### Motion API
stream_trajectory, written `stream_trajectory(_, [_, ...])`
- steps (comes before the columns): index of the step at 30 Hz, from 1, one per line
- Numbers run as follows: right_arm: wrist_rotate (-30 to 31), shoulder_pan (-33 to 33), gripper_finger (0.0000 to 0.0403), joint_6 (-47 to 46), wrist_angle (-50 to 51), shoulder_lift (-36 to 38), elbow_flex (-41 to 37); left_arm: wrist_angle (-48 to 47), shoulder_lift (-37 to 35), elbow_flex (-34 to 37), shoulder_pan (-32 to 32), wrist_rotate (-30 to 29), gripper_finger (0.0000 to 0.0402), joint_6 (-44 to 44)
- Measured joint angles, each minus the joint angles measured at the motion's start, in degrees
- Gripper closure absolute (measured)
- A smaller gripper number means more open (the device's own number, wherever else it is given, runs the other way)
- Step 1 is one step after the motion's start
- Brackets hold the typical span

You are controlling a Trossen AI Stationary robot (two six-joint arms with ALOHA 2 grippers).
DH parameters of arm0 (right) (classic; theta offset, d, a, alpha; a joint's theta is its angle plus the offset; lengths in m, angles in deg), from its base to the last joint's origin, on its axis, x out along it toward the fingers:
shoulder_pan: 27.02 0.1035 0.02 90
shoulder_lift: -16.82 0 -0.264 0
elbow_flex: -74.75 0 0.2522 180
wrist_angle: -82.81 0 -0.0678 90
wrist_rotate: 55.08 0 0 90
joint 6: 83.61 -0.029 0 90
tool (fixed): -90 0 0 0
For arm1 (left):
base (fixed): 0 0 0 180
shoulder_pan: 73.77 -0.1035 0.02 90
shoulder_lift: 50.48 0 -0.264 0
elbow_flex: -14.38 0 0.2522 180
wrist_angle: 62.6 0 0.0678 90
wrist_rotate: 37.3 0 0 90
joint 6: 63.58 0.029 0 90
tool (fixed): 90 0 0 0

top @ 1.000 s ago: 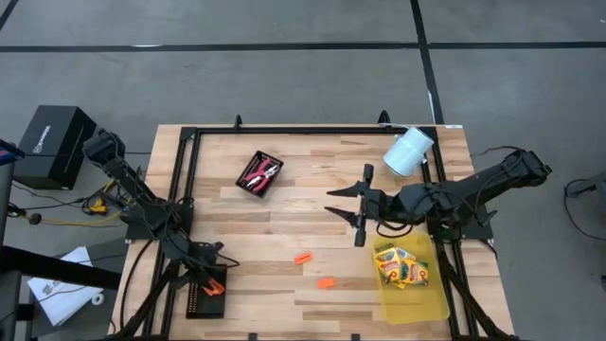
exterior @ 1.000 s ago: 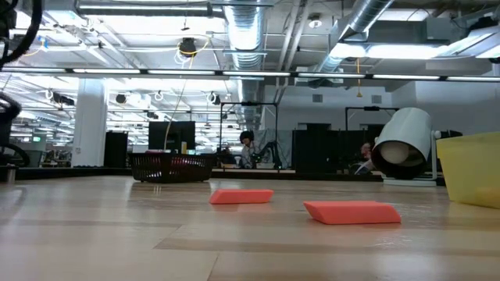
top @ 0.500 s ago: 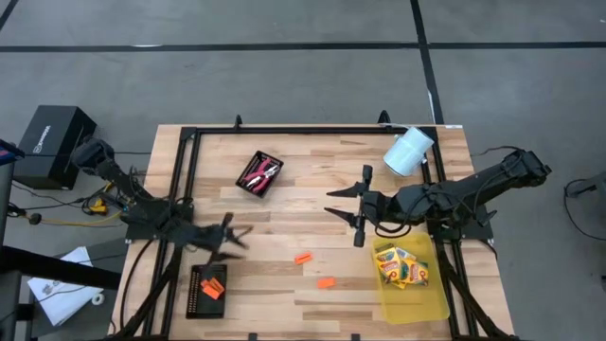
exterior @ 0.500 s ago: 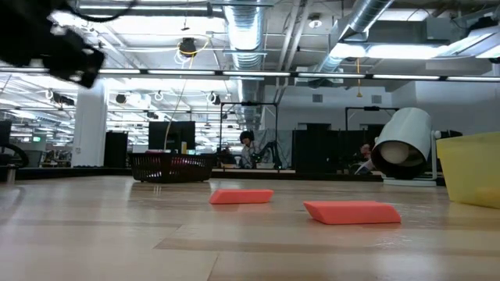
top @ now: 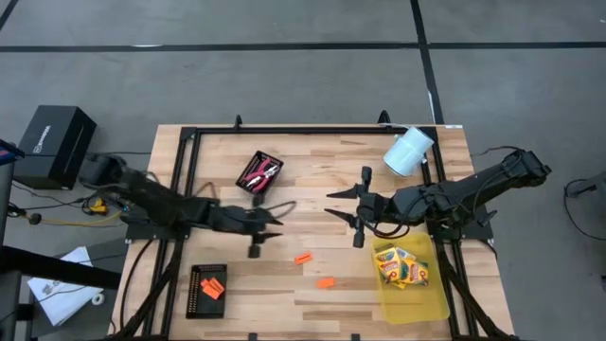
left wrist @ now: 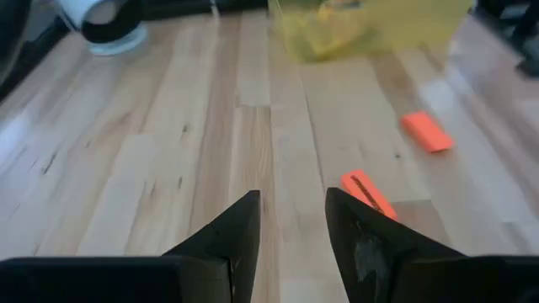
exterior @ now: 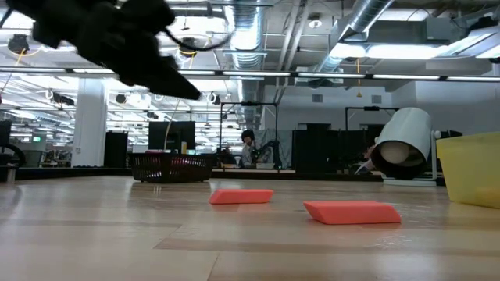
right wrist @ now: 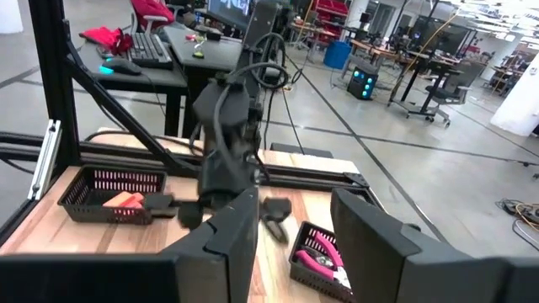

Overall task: Pick & Place School Supplies
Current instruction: Put the orange eraser into the bottom black basket

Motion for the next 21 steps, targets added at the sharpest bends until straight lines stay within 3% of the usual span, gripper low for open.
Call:
stream_trajectory(5, [0.01, 0.09, 0.0257, -0.15, 1.27, 0.02, -0.13, -0.01, 11.79, -8.54, -1.20, 0.93, 0.0265, -0.17])
stream_trajectory(9, [0.01, 0.07, 0.0257, 0.22, 2.75, 0.02, -0.20, -0.59, 17.54, -13.58, -2.79, 5.07, 0.0254, -7.06])
stream_trajectory(21, [-0.14, 1.44, 0.0255, 2.47, 6.74, 0.02, -0.22, -6.19, 20.59, -16.56, -2.82, 6.25, 0.0245, -20.37])
